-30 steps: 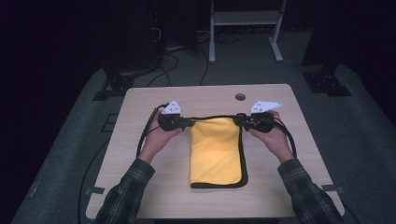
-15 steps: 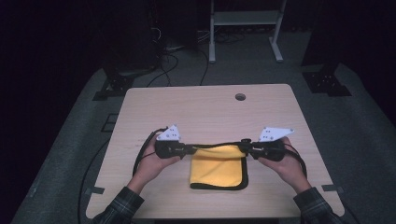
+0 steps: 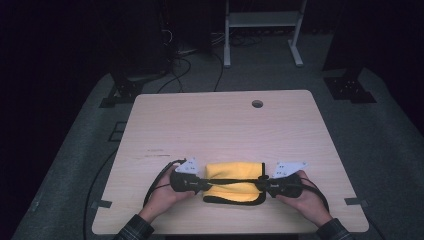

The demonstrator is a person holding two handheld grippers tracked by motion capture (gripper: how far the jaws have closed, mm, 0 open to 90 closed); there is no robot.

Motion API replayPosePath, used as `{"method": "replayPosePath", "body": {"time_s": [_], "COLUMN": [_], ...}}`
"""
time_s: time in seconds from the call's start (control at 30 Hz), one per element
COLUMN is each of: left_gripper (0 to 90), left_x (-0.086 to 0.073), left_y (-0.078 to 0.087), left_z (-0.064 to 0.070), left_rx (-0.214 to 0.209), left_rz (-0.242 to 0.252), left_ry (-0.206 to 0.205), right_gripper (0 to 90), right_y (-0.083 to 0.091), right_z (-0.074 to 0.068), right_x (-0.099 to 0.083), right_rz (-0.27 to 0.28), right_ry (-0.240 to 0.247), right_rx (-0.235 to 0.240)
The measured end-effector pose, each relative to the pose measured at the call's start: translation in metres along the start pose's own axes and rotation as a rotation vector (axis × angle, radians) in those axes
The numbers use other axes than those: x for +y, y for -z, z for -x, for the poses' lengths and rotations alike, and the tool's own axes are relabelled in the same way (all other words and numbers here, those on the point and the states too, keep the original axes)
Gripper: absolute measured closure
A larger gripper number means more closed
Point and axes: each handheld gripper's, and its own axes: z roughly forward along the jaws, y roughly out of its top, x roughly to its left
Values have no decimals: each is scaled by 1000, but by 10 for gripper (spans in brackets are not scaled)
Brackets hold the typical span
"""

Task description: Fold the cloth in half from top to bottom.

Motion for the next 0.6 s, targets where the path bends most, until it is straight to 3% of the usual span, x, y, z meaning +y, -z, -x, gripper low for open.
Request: {"method": "replayPosePath", "body": {"time_s": [0.03, 0.07, 0.1, 0.13, 0.27, 0.33, 0.37, 0.4, 0.47, 0.53, 0.57, 0.6], "left_gripper": [788, 784, 779, 772, 749, 729, 659, 622, 590, 556, 551, 546], "left_x": [2, 2, 5, 7, 8, 8, 8, 7, 7, 9, 13, 13], "left_y": [-2, -2, -4, -4, -7, -6, -4, 1, 6, 14, 23, 23], "left_z": [-1, -1, -5, -8, -13, -13, -12, -11, -11, -11, -11, -11], "left_rx": [33, 33, 85, 110, 131, 126, 122, 101, 96, 89, 87, 87], "left_rz": [-1, -1, -5, -4, 4, 1, 5, 51, 71, 94, 126, 126], "left_ry": [-2, -2, -15, -18, -1, -5, -2, 27, 40, 41, 48, 48], "right_gripper": [801, 801, 798, 797, 783, 767, 689, 654, 624, 575, 569, 569], "right_y": [-5, -5, -9, -12, -21, -23, -21, -18, -13, 5, 11, 11], "right_z": [3, 3, 8, 11, 23, 25, 27, 26, 26, 24, 24, 24], "right_x": [2, 2, 6, 9, 20, 21, 23, 23, 23, 25, 27, 27], "right_rz": [-11, -11, -16, -13, -24, -22, -16, -6, 10, 81, 104, 104], "right_ry": [14, 14, 36, 42, 76, 76, 62, 50, 39, 4, -7, -7], "right_rx": [-21, -21, -49, -69, -140, -144, -132, -114, -100, -51, -45, -45]}}
